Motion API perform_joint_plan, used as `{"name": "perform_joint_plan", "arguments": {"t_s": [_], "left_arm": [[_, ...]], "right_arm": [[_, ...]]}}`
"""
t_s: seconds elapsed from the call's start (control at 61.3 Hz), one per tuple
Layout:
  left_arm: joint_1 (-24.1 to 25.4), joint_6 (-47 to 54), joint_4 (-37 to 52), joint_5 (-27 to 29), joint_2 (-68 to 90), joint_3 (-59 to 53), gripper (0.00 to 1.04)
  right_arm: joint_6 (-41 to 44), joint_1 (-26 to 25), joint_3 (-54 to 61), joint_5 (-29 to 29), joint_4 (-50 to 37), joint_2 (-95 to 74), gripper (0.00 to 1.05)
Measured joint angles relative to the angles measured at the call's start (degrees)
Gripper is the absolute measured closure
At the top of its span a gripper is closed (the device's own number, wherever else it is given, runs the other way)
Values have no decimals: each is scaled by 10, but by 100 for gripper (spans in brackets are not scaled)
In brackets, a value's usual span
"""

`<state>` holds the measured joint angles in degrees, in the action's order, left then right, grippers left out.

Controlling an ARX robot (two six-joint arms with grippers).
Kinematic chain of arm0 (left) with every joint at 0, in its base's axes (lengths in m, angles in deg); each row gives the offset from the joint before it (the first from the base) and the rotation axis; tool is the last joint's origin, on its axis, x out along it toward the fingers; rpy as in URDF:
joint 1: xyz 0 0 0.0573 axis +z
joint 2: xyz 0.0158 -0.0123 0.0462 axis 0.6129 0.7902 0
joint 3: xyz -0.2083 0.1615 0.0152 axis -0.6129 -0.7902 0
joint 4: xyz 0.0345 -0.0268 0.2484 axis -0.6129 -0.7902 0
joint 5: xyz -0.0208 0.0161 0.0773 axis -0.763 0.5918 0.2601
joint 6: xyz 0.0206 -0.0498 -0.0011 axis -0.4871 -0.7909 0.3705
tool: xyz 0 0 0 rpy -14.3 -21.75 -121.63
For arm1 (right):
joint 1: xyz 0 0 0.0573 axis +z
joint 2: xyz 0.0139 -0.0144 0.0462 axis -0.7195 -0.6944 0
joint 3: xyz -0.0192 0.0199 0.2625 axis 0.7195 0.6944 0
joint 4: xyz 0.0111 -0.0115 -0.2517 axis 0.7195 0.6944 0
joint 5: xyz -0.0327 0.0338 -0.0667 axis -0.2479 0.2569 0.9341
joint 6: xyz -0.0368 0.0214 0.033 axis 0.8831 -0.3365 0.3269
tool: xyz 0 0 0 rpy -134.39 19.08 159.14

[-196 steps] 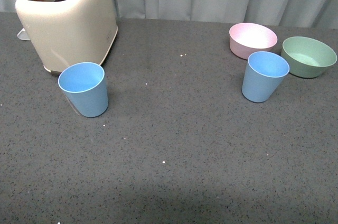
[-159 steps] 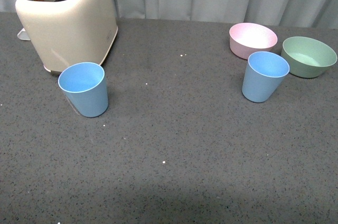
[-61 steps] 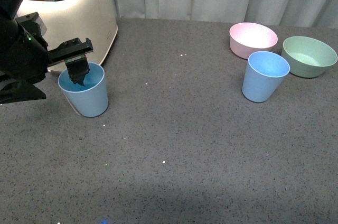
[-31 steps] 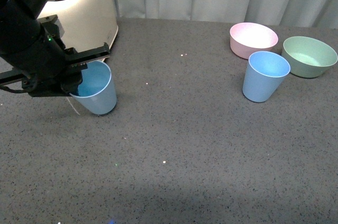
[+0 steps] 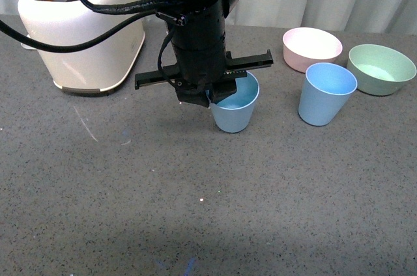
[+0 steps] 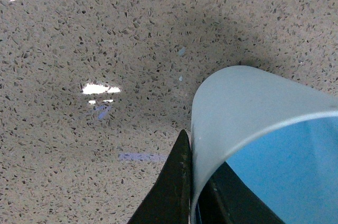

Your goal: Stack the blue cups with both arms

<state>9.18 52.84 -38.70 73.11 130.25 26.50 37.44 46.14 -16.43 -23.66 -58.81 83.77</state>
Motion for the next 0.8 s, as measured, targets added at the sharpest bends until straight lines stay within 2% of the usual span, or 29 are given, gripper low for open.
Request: {"name": "perform_joint_plan", "arguments": {"t_s": [0.065, 0.163, 0.31, 0.408, 0.424, 0.473, 0.538, 0.668, 0.701, 0.799], "left_arm": [[0, 1, -4, 2, 0, 2, 99], [0, 0, -1, -5, -3, 1, 75], [0, 0, 28, -8, -37, -26, 52], [-1, 20, 82, 9, -82, -66, 37], [-2, 31, 110, 24, -89, -79, 37], [-1, 100, 266, 118, -126, -160, 46], [6, 197, 453, 179, -172, -274, 56], [47, 299, 816, 168, -240, -479, 78], [59, 310, 882, 161, -258, -516, 83], [92, 328, 960, 142, -326, -601, 99]], "right_arm": [[0, 0, 0, 0, 0, 0, 10], [0, 0, 0, 0, 0, 0, 10], [0, 0, 0, 0, 0, 0, 10], [0, 0, 0, 0, 0, 0, 10], [0, 0, 0, 0, 0, 0, 10], [0, 0, 0, 0, 0, 0, 10], [0, 0, 0, -1, 0, 0, 10], [0, 0, 0, 0, 0, 0, 10], [0, 0, 0, 0, 0, 0, 10], [0, 0, 0, 0, 0, 0, 10]]}}
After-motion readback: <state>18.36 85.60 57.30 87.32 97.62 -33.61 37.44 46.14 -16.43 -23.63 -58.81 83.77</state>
